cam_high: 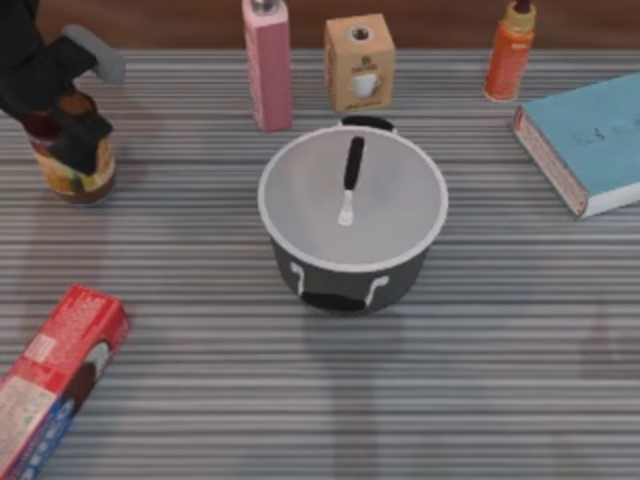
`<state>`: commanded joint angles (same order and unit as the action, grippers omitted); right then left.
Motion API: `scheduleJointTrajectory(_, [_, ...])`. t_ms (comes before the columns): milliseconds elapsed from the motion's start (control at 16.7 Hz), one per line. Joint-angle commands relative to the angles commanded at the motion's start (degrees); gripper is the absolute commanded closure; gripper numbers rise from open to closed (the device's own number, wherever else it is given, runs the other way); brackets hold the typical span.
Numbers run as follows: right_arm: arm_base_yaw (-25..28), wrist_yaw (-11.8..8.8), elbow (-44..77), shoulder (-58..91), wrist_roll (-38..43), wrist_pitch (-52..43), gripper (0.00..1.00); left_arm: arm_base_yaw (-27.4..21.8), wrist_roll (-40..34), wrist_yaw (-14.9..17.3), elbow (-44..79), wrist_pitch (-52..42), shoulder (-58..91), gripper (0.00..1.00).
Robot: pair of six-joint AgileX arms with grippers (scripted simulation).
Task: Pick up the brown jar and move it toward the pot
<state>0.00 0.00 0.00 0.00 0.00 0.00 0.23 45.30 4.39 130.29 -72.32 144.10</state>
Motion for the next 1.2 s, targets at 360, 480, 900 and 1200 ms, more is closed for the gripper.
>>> scheduleJointTrajectory(360, [0.0, 0.0, 0.0, 0.0, 0.0, 0.0, 0.0, 0.82, 0.19, -0.21, -15.83, -1.33, -18.03, 1.0])
scheduleJointTrajectory(480, [0.0, 0.0, 0.0, 0.0, 0.0, 0.0, 0.0, 1.14, 0.27, -0.22, -20.93, -1.87, -23.44, 1.0])
scheduleJointTrajectory(900, [0.0, 0.0, 0.0, 0.0, 0.0, 0.0, 0.0, 1.09, 0.42, -0.24, -24.3, -2.3, -26.88, 1.0])
scheduleJointTrajectory(1200, [0.0, 0.0, 0.0, 0.0, 0.0, 0.0, 0.0, -0.92, -5.87, -0.9, -25.43, -1.35, -26.32, 1.0])
